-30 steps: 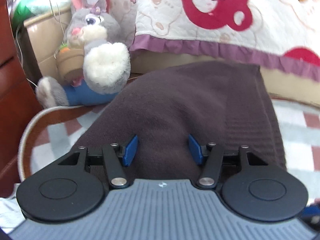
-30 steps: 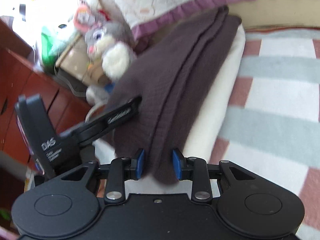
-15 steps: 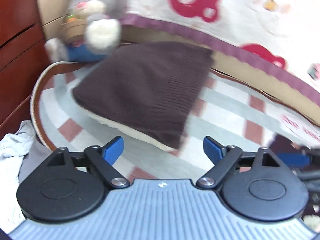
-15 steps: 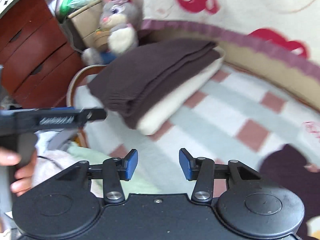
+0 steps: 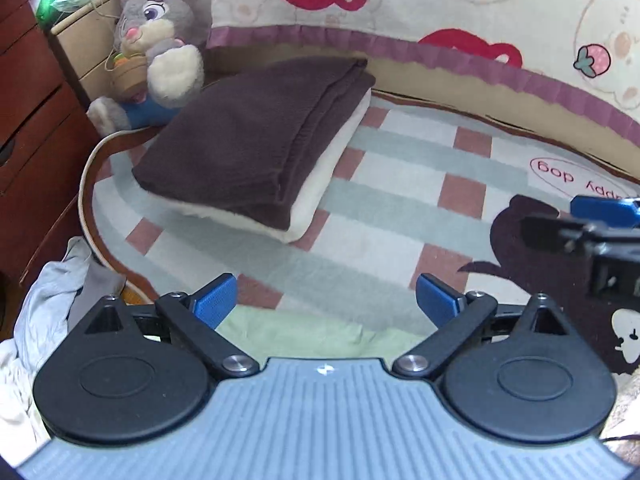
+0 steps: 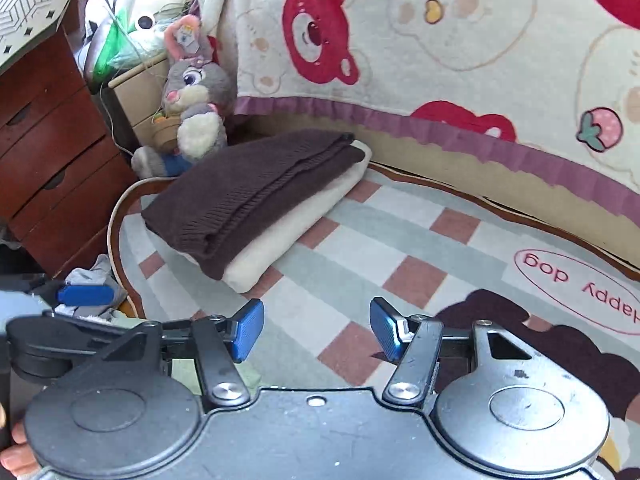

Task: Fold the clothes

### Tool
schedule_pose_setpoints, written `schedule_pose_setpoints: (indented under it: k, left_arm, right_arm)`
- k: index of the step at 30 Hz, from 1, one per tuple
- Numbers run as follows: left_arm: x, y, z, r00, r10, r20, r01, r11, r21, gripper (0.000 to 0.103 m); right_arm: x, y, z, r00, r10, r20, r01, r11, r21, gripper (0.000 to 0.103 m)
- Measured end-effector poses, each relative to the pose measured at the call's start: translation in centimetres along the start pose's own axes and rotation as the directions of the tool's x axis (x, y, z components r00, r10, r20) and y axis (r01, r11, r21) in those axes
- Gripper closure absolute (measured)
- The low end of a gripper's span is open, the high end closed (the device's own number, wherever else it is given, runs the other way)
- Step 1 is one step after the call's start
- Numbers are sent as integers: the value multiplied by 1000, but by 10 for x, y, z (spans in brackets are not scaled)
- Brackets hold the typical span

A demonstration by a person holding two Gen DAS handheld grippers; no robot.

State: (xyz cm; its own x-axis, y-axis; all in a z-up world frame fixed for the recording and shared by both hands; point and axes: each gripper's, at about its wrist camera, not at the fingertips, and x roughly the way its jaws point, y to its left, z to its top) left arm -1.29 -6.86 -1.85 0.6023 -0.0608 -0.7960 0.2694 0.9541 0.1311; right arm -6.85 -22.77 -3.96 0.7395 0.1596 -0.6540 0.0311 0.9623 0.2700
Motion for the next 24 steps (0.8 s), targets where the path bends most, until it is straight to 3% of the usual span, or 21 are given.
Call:
schedule_pose_setpoints:
  k: [7,16,24]
  left_arm:
    - [-3,-18,-16,999,33,-22,-33,999,24,6]
    - [4,-23,-5,999,47,-3,-47,999,11,6]
    - [20,-20,8,998,63,-3,-64,996,-57,6]
  right_arm:
    - [-7,-1,-11,998,-58,-7,58,998,0,36]
    - [13,1,-5,994,-88,-69,86,996,-30,32]
    - [33,-11,5,990,-119,-78,116,992,-44,32]
